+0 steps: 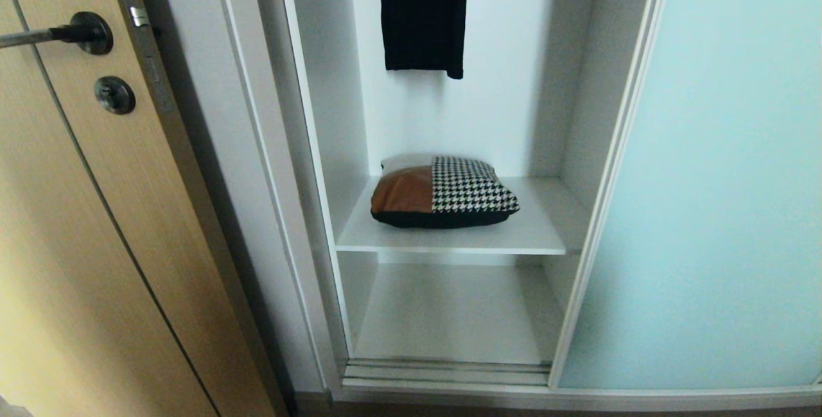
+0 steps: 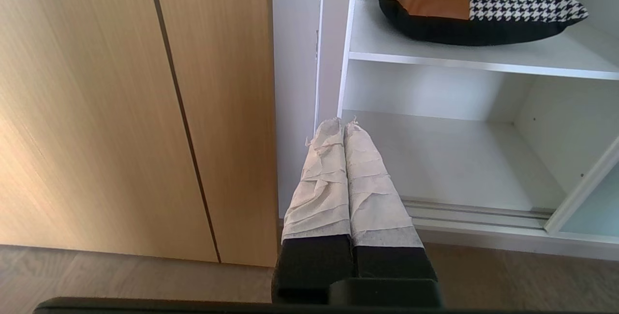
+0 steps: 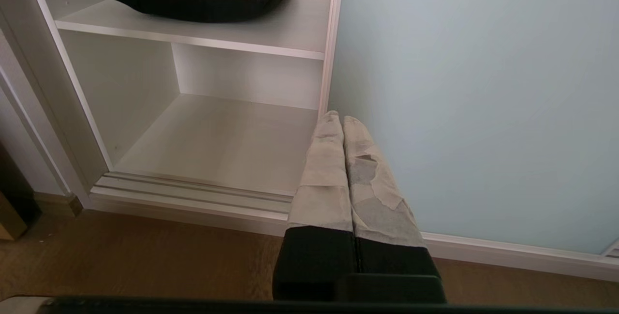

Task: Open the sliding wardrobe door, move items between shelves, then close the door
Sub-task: Open the door

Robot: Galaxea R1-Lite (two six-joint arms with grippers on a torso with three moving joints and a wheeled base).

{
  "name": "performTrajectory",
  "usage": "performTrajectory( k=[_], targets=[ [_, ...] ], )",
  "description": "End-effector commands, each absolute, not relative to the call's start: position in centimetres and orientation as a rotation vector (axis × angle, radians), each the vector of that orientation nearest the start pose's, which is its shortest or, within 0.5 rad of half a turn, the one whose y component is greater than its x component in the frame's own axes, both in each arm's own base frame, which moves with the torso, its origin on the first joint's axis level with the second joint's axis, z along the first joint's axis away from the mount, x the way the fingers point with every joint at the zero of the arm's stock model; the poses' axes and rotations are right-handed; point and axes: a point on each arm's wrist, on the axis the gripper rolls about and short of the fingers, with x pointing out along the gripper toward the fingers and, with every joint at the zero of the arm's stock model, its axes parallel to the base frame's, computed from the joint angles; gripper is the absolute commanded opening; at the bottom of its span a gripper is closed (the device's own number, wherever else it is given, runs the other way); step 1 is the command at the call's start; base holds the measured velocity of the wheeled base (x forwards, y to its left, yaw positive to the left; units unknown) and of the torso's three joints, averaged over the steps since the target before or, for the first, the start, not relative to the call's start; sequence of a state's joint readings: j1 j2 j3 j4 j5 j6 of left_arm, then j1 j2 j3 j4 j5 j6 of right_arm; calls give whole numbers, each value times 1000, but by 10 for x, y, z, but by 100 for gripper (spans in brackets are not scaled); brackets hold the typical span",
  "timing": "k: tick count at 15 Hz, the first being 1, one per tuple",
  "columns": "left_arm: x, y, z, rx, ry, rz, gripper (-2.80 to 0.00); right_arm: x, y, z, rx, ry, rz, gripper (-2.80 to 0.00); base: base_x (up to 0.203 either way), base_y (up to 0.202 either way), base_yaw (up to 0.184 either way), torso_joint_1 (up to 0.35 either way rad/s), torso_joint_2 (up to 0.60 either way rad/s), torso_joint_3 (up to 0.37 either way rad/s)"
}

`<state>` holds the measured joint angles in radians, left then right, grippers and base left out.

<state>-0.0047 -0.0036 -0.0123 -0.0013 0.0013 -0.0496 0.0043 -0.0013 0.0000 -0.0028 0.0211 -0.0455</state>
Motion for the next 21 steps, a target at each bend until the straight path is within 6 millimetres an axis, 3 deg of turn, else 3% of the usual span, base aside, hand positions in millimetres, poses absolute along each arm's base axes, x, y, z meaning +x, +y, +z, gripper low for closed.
performTrajectory(
  k=[1,4,6,8,10,12,15,18,21],
  targets=[
    [-24,0,79,-49,-15,-3,-280,-23,0,76,-46,-4,26,-280,0,0,0,0,0,0],
    [-24,0,79,-50,-14,-3,-280,-24,0,80,-44,-23,29,-280,0,0,0,0,0,0],
    [-24,0,79,-49,-14,-3,-280,-31,1,101,-30,-66,49,-280,0,0,0,0,0,0],
    [-24,0,79,-51,-14,-3,-280,-41,1,136,-11,-94,75,-280,0,0,0,0,0,0],
    [-24,0,79,-51,-14,-3,-280,-37,2,177,28,-63,90,-280,0,0,0,0,0,0],
    [-24,0,79,-51,-14,-3,-280,-17,2,224,59,-21,111,-280,0,0,0,0,0,0],
    [-24,0,79,-50,-14,-3,-280,31,4,278,86,55,175,-280,0,0,0,0,0,0],
    [-24,0,79,-51,-14,-3,-280,87,7,309,104,129,260,-280,0,0,0,0,0,0],
    [-24,0,79,-50,-14,-3,-280,146,11,327,112,158,299,-280,0,0,0,0,0,0]
  ],
)
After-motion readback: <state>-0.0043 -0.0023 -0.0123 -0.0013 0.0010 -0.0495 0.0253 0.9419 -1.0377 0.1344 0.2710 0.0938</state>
